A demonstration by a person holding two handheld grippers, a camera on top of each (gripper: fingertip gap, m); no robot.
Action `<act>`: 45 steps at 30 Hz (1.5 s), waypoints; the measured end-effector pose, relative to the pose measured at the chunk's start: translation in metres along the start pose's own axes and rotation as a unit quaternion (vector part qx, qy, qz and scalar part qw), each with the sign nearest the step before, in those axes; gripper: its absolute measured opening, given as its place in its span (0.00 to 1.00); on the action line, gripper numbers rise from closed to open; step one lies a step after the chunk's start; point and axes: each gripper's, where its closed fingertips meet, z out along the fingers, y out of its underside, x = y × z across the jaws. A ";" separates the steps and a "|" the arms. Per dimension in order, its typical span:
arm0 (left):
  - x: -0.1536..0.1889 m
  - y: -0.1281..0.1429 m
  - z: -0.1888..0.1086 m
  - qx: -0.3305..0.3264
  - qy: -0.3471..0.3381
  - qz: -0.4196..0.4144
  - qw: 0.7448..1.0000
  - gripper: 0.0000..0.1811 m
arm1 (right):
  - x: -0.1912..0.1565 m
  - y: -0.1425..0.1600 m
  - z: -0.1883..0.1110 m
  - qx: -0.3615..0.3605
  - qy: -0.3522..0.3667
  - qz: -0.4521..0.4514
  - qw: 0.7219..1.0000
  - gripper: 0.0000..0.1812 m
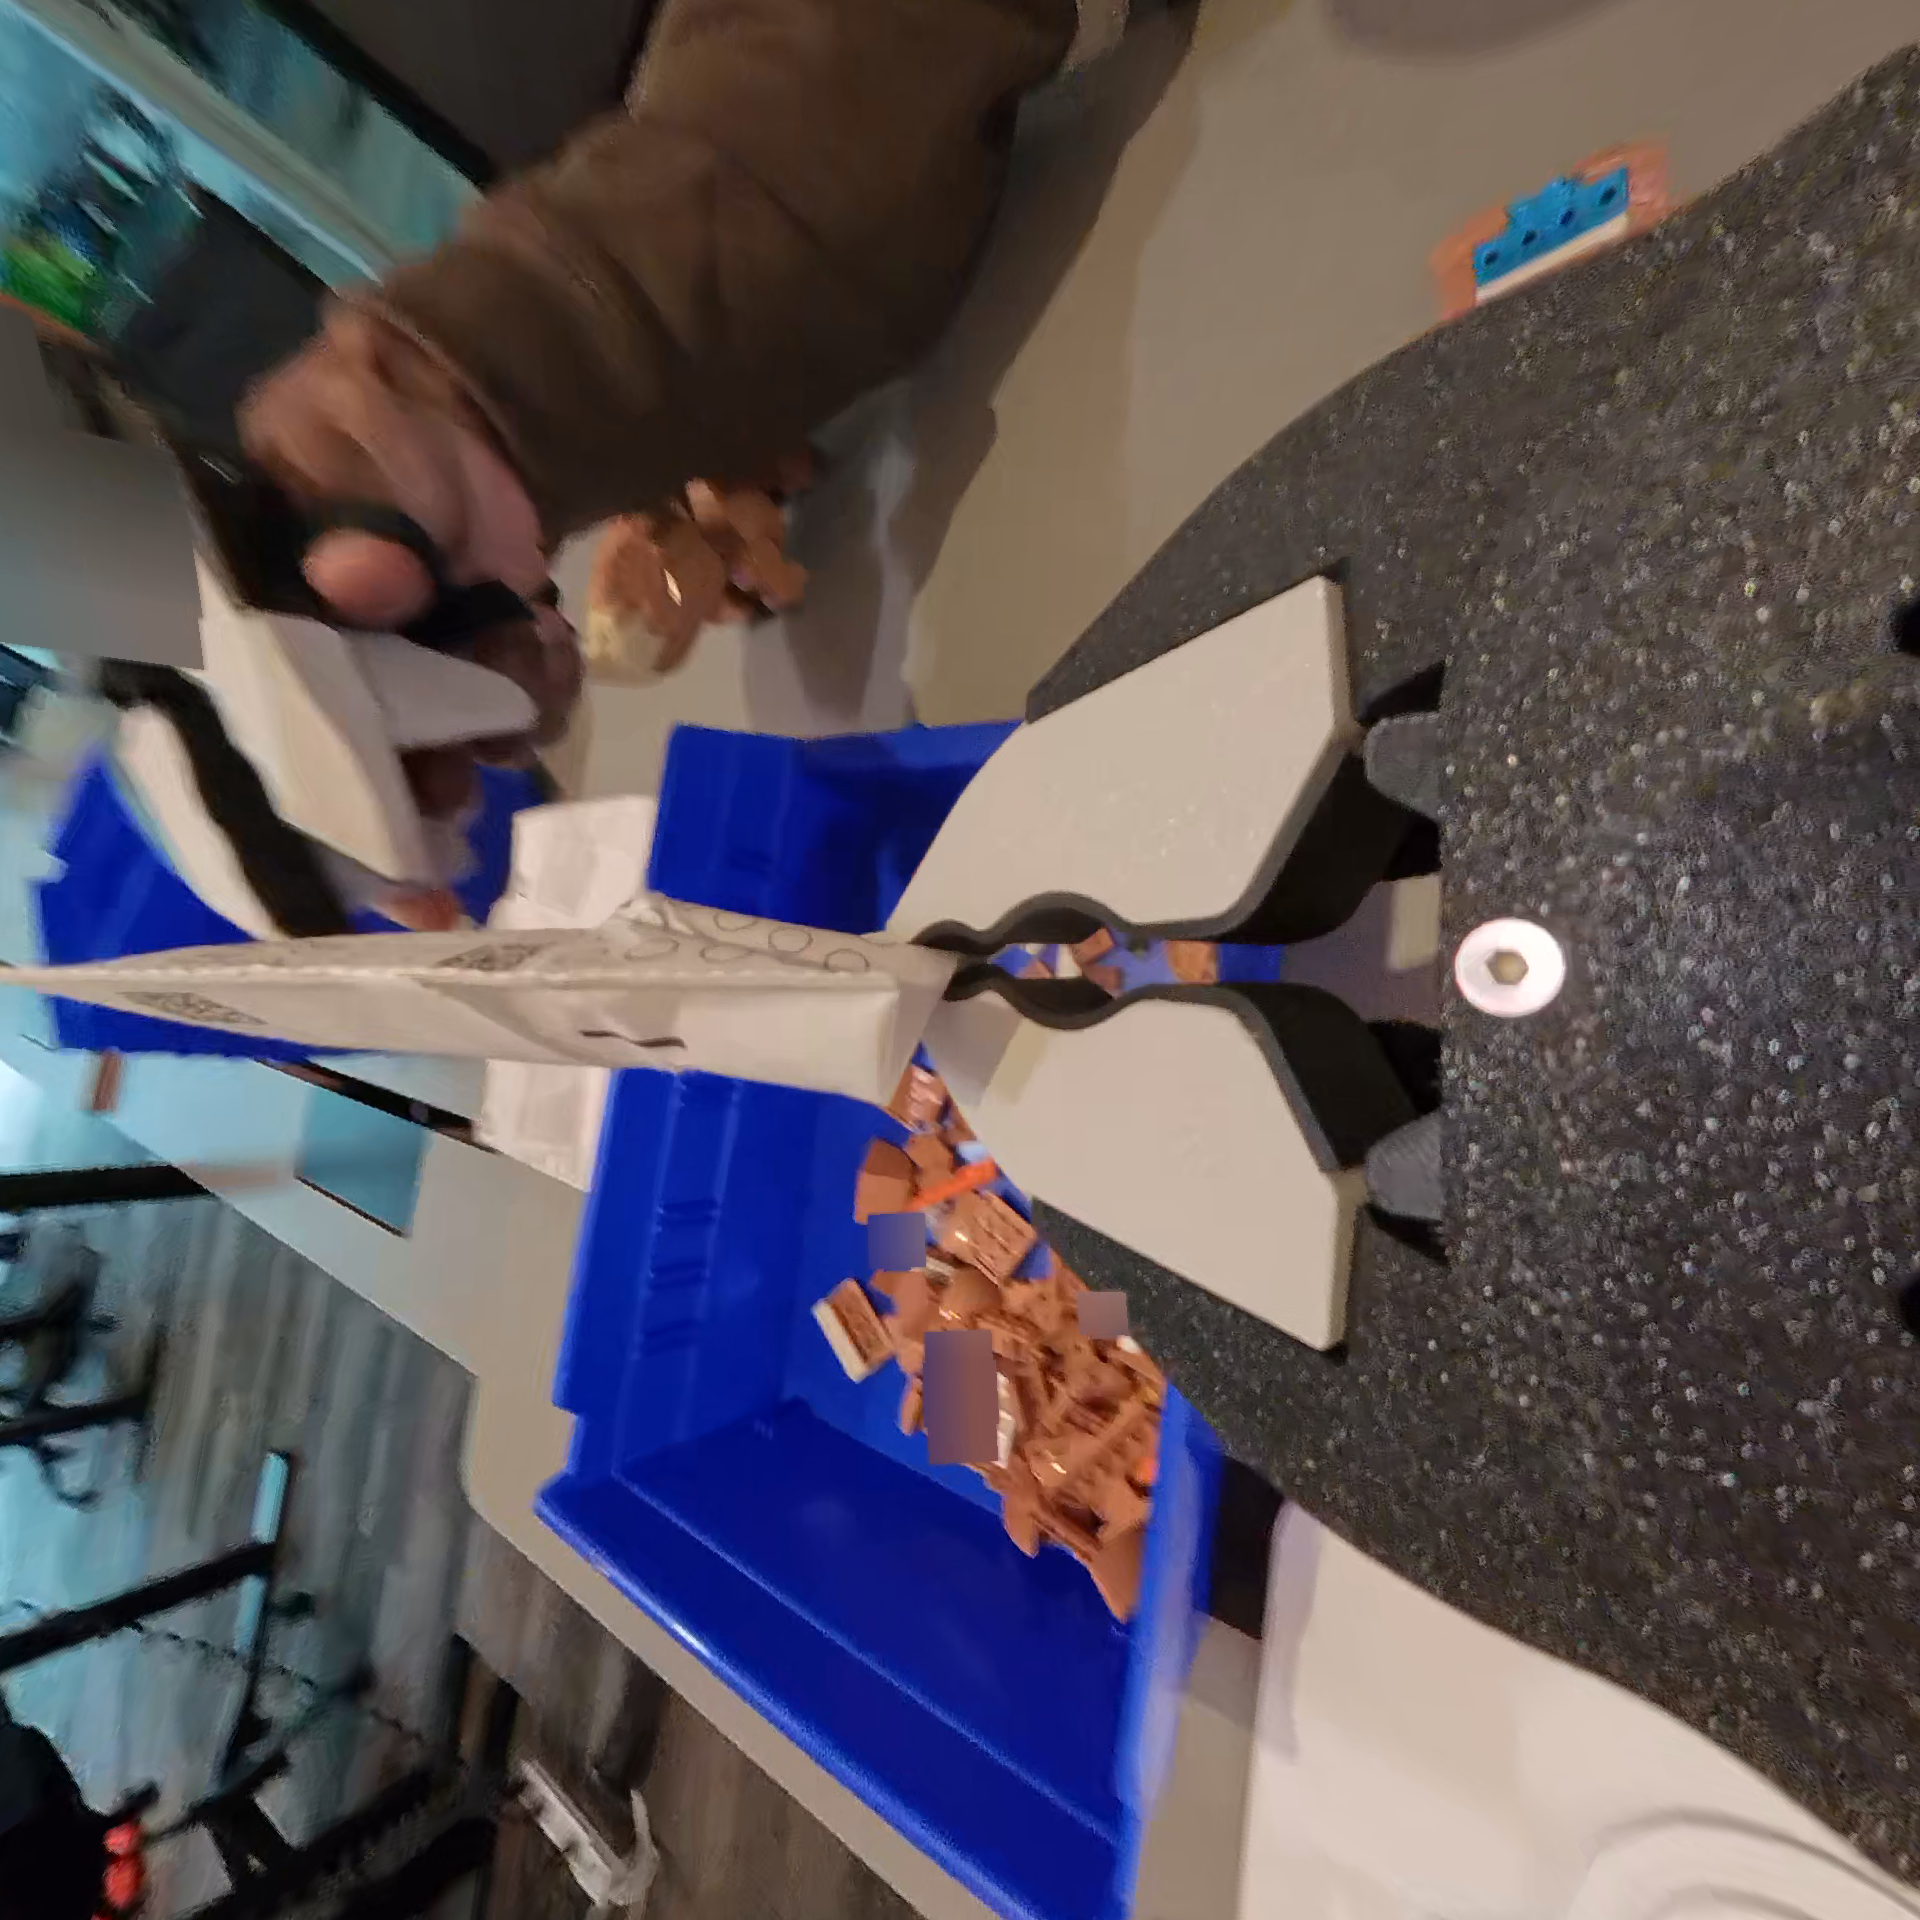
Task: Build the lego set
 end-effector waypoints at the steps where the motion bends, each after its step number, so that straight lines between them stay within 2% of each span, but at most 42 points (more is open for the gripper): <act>1: 0.004 -0.006 -0.001 0.028 0.022 -0.005 0.999 0.00 | -0.003 0.003 0.002 -0.007 -0.012 0.003 1.000 0.16; 3: 0.008 -0.018 -0.002 0.085 0.065 -0.042 0.993 0.00 | -0.006 -0.001 0.006 0.006 -0.020 0.004 1.000 0.16; 4: 0.011 -0.020 -0.002 0.104 0.090 -0.061 0.989 0.00 | -0.002 -0.011 0.004 0.036 -0.002 0.002 0.999 0.15; 6: 0.012 -0.025 -0.003 0.141 0.127 -0.087 0.978 0.00 | 0.011 -0.045 -0.014 0.147 0.044 0.014 0.988 0.15; 7: 0.012 -0.028 -0.003 0.157 0.144 -0.105 0.971 0.00 | 0.006 -0.060 -0.025 0.199 0.028 0.026 0.979 0.12; 8: 0.014 -0.030 -0.004 0.172 0.163 -0.121 0.964 0.00 | -0.007 -0.066 -0.028 0.217 -0.012 0.030 0.976 0.06; 9: 0.016 -0.033 -0.005 0.187 0.183 -0.129 0.956 0.00 | -0.018 -0.065 -0.026 0.200 -0.042 0.024 0.979 0.05; 10: 0.020 -0.037 -0.008 0.206 0.205 -0.137 0.947 0.00 | -0.019 -0.061 -0.022 0.173 -0.031 0.011 0.984 0.05; 12: 0.024 -0.041 -0.010 0.226 0.238 -0.152 0.932 0.00 | -0.003 -0.063 -0.024 0.177 0.041 0.001 0.983 0.09; 13: 0.026 -0.041 -0.010 0.229 0.243 -0.154 0.930 0.00 | -0.011 -0.066 -0.024 0.190 0.016 0.006 0.982 0.07; 14: 0.027 -0.042 -0.008 0.229 0.245 -0.153 0.930 0.00 | -0.027 -0.065 -0.020 0.184 -0.040 0.011 0.982 0.04; 15: 0.030 -0.041 -0.006 0.225 0.246 -0.152 0.931 0.00 | -0.042 -0.060 -0.013 0.161 -0.080 0.009 0.984 0.04; 16: 0.032 -0.041 -0.004 0.219 0.246 -0.150 0.932 0.00 | -0.045 -0.054 -0.004 0.136 -0.070 -0.004 0.988 0.05; 18: 0.035 -0.039 0.000 0.207 0.242 -0.143 0.937 0.00 | -0.024 -0.055 -0.001 0.135 0.022 -0.020 0.990 0.09; 19: 0.036 -0.037 0.000 0.199 0.238 -0.135 0.941 0.00 | -0.023 -0.059 -0.004 0.152 0.017 -0.007 0.988 0.09; 20: 0.037 -0.036 0.001 0.190 0.232 -0.126 0.946 0.00 | -0.029 -0.061 -0.006 0.163 -0.017 0.010 0.986 0.08; 22: 0.038 -0.034 0.001 0.180 0.224 -0.110 0.951 0.00 | -0.039 -0.055 -0.002 0.139 -0.052 0.008 0.989 0.06; 24: 0.037 -0.032 0.002 0.171 0.217 -0.106 0.955 0.00 | -0.027 -0.050 0.000 0.123 0.001 -0.019 0.992 0.08; 25: 0.036 -0.030 0.003 0.166 0.210 -0.105 0.958 0.00 | -0.025 -0.052 -0.001 0.129 0.003 -0.014 0.992 0.08; 27: 0.033 -0.027 0.006 0.155 0.196 -0.099 0.963 0.00 | -0.027 -0.052 -0.003 0.135 -0.023 0.012 0.991 0.07; 33: 0.024 -0.010 0.013 0.100 0.147 -0.064 0.982 0.00 | -0.017 -0.032 0.006 0.081 -0.001 -0.008 0.997 0.10; 42: 0.024 -0.003 0.009 0.069 0.130 -0.032 0.989 0.00 | -0.023 -0.020 0.007 0.046 -0.030 -0.027 0.998 0.16; 45: 0.027 -0.001 0.009 0.058 0.128 -0.018 0.990 0.00 | -0.025 -0.005 0.015 0.000 -0.027 -0.057 0.998 0.12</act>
